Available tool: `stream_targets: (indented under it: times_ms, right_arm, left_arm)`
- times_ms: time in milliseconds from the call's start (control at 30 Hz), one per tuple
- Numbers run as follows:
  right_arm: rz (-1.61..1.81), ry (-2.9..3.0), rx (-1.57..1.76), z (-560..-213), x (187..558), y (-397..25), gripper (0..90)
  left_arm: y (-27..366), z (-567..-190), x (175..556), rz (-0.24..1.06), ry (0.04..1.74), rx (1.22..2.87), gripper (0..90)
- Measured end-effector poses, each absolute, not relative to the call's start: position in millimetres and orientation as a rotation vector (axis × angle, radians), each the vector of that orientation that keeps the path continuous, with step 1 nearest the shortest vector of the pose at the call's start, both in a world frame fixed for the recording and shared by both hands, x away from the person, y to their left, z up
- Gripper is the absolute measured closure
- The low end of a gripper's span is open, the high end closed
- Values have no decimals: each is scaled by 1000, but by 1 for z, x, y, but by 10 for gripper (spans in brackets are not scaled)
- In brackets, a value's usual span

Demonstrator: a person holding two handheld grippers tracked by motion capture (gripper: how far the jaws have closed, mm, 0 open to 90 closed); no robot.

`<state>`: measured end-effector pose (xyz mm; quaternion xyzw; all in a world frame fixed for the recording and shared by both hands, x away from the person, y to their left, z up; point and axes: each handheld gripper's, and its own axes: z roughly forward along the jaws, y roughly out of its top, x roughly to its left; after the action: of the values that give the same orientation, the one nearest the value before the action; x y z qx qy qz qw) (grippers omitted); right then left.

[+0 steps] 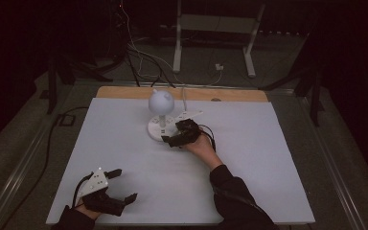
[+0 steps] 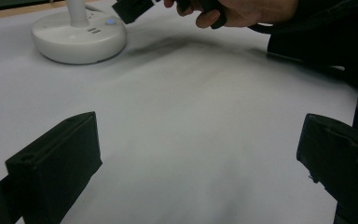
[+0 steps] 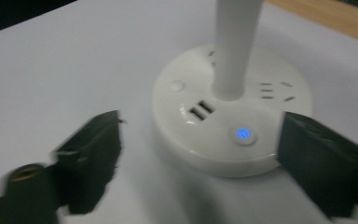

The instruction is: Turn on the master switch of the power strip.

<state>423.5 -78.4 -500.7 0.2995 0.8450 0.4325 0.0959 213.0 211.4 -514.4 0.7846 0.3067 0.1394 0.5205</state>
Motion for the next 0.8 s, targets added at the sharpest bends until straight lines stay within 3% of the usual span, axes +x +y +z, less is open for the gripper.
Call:
stream_targets:
  times_ms: [100, 800]
  right_arm:
    - [1268, 2567, 857, -500, 423, -79, 0]
    - [1288, 2573, 852, -478, 399, -115, 0]
  left_arm:
    - [211, -515, 213, 331, 732, 1884, 2]
    - [210, -515, 213, 333, 728, 1891, 2]
